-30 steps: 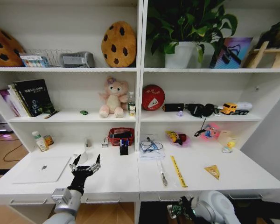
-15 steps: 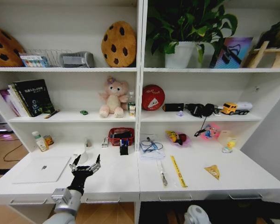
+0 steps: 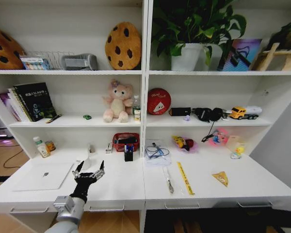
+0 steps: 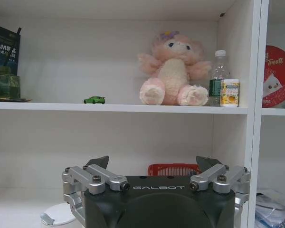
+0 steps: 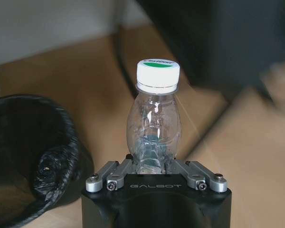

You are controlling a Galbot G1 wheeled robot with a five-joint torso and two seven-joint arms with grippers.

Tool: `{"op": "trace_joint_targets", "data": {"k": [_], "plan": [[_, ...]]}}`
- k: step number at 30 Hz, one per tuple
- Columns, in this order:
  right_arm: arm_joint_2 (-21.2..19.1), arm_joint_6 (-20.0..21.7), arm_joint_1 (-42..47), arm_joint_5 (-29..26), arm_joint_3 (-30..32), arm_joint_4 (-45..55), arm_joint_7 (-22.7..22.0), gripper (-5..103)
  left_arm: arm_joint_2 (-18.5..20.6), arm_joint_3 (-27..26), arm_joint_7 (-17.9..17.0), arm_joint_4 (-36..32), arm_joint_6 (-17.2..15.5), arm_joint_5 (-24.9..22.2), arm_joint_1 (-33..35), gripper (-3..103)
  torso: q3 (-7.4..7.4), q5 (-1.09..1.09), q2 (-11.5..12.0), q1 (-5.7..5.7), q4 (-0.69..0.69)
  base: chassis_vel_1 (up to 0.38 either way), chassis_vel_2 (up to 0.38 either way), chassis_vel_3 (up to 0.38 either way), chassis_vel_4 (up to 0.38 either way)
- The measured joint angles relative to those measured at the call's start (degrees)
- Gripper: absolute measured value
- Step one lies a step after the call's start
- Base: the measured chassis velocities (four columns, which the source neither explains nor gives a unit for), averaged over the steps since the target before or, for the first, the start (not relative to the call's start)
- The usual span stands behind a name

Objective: Organize the objects on the table.

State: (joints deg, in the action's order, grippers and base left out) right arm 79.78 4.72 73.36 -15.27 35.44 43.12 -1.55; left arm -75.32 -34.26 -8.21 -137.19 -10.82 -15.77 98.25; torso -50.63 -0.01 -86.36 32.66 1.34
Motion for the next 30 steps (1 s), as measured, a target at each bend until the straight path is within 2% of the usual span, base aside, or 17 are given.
{"op": "trace_joint_targets", "data": {"k": [2,3,4,6,8,9,12,13,14,15,16,21,24,28,30], "plan": [[0.7,-13.1,-3.6,17.4,2.3,-7.2,4.6,24,0.0,0.0,0.0,0.0,0.0,0.0,0.0,100,0.00,0.02,0.0,0.00,-0.01,0.000,0.000,0.000,0.000],[0.7,-13.1,-3.6,17.4,2.3,-7.2,4.6,24,0.0,0.0,0.0,0.0,0.0,0.0,0.0,100,0.00,0.02,0.0,0.00,-0.01,0.000,0.000,0.000,0.000],[0.7,-15.7,-4.1,22.3,2.5,-7.6,6.6,24,0.0,0.0,0.0,0.0,0.0,0.0,0.0,100,0.00,0.02,0.0,0.00,-0.05,0.000,0.000,0.000,0.000],[0.5,-19.6,-4.6,29.3,2.6,-7.7,10.8,24,0.0,0.0,0.0,0.0,0.0,0.0,0.0,100,0.00,0.00,0.0,0.01,0.01,0.000,0.000,0.000,0.000],[0.4,-19.9,-4.7,29.9,2.7,-7.7,11.0,24,0.0,0.0,0.0,0.0,0.0,0.0,0.0,100,0.00,0.00,0.0,0.01,0.01,0.000,0.000,0.000,0.000],[0.3,-21.8,-5.3,33.2,2.7,-7.8,12.8,24,0.0,0.0,0.0,0.0,0.0,0.0,0.0,100,0.00,0.02,0.0,0.01,-0.01,0.000,0.000,0.000,0.000],[-0.3,-23.3,-5.5,36.3,2.4,-7.1,15.3,24,0.0,0.0,0.0,0.0,0.0,0.0,0.0,100,0.00,0.00,0.0,0.00,-0.02,0.000,0.000,0.000,0.000],[-0.5,-25.5,-6.0,40.9,2.7,-6.9,17.2,24,0.0,0.0,0.0,0.0,0.0,0.0,0.0,100,0.00,0.00,0.0,0.00,0.02,0.000,0.000,0.000,0.000],[-0.5,-25.5,-6.0,40.9,2.7,-6.9,17.2,24,0.0,0.0,0.0,0.0,0.0,0.0,0.0,100,0.00,0.00,0.0,0.00,0.02,0.000,0.000,0.000,0.000],[-0.8,-29.1,-7.1,45.9,2.5,-6.8,19.5,24,0.0,0.0,0.0,0.0,0.0,0.0,0.0,100,0.00,0.00,0.0,0.00,-0.03,0.000,0.000,0.000,0.000],[-0.7,-30.8,-7.5,47.3,2.4,-6.4,21.2,24,0.0,0.0,0.0,0.0,0.0,0.0,0.0,100,0.00,0.00,0.0,0.00,-0.02,0.000,0.000,0.000,0.000],[0.2,-34.2,-9.2,48.8,2.1,-7.0,22.6,24,0.0,0.0,0.0,0.0,0.0,0.0,0.0,100,0.00,-0.02,0.0,0.00,-0.02,0.000,0.000,0.000,0.000],[1.2,-34.2,-9.8,48.9,1.9,-7.0,22.8,24,0.0,0.0,0.0,0.0,0.0,0.0,0.0,100,0.00,0.04,0.0,0.00,-0.01,0.000,0.000,0.000,0.000],[2.0,-33.6,-10.3,48.9,1.6,-7.0,23.0,24,0.0,0.0,0.0,0.0,0.0,0.0,0.0,100,0.00,-0.02,0.0,0.00,-0.02,0.000,0.000,0.000,0.000],[3.4,-32.7,-10.3,48.6,1.4,-6.7,21.7,38,0.0,0.0,0.0,0.0,0.0,0.0,0.0,100,0.00,0.01,0.0,0.00,-0.01,0.000,0.000,0.000,0.000]]}}
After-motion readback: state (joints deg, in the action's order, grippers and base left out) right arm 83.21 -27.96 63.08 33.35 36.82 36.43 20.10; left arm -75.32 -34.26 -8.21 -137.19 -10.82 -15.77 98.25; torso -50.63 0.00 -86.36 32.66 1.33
